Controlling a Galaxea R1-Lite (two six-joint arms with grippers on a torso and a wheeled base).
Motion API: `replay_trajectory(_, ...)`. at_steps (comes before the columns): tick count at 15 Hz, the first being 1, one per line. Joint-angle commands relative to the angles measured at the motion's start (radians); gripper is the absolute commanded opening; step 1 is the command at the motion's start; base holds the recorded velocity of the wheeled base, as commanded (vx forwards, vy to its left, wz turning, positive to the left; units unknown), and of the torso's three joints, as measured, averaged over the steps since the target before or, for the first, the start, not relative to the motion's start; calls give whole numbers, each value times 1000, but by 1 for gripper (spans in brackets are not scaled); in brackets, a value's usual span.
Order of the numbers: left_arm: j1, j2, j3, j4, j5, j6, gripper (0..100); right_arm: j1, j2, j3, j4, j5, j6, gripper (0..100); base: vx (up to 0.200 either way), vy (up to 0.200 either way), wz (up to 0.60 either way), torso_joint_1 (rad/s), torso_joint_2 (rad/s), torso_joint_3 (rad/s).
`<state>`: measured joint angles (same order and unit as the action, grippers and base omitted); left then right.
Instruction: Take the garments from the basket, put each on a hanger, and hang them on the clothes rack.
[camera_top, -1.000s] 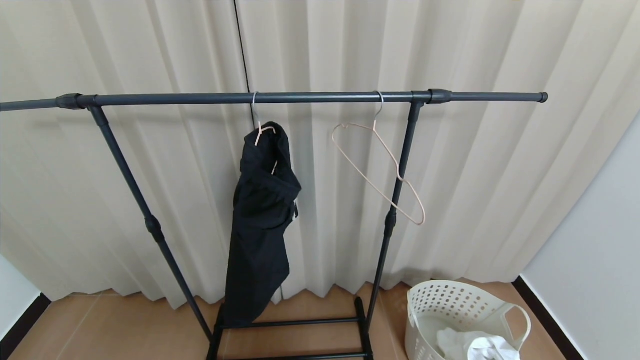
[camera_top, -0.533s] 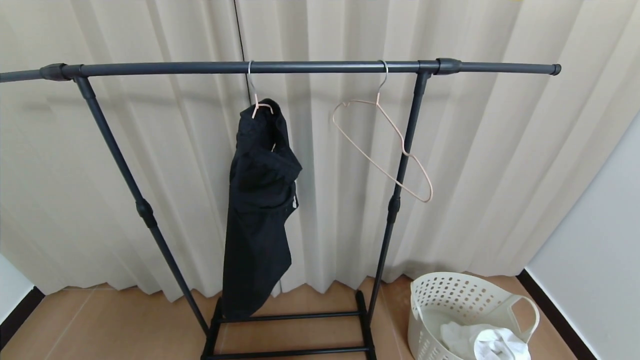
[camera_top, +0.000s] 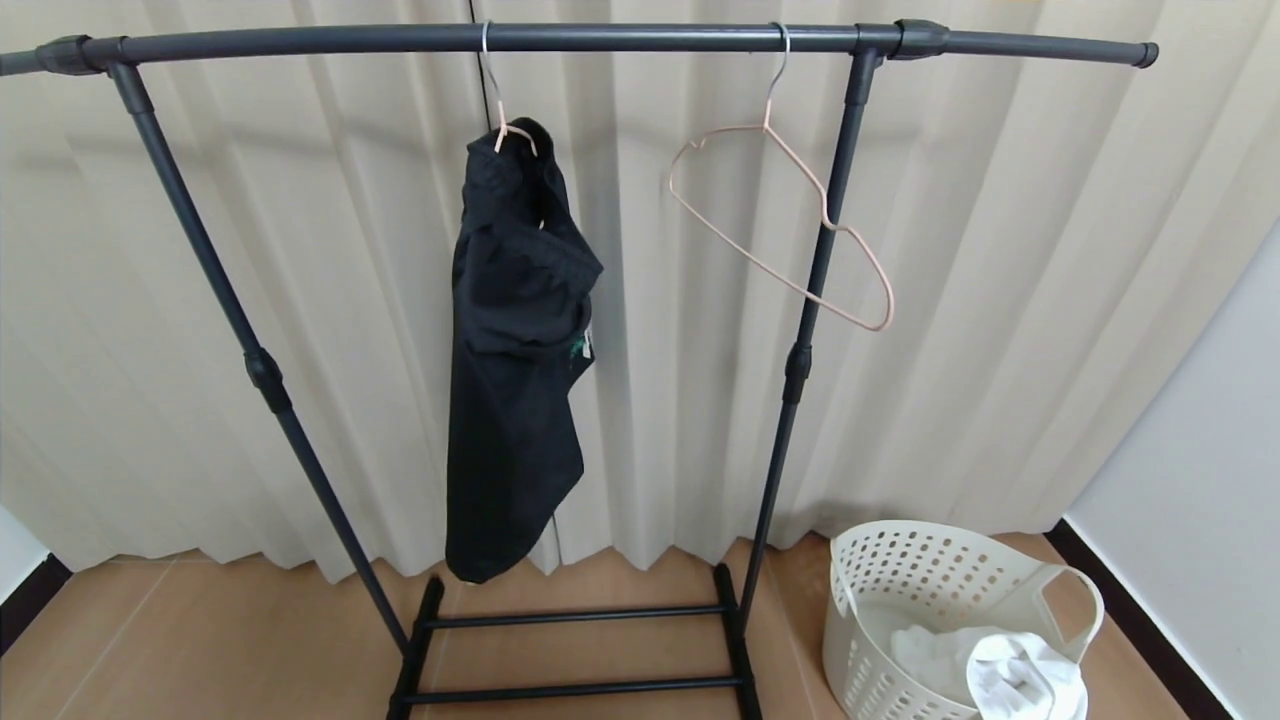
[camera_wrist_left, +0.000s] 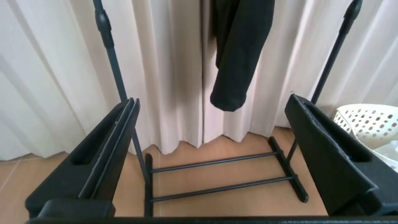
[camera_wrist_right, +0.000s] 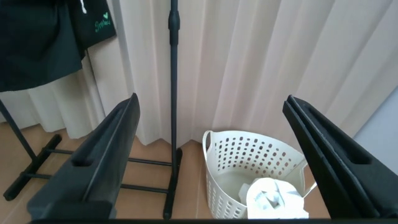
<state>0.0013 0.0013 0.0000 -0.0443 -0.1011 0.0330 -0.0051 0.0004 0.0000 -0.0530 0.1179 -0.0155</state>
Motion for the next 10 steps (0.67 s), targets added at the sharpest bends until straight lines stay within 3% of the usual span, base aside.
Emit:
replay_trajectory(1, 0, 2, 0, 0, 0, -4, 100, 1, 0, 0, -1, 0, 0, 100, 0, 0, 0, -124, 486, 349)
replay_trajectory(10, 0, 0, 0, 0, -2, -4, 100, -1, 0, 0, -1, 0, 2, 100, 0, 0, 0, -77, 451, 371)
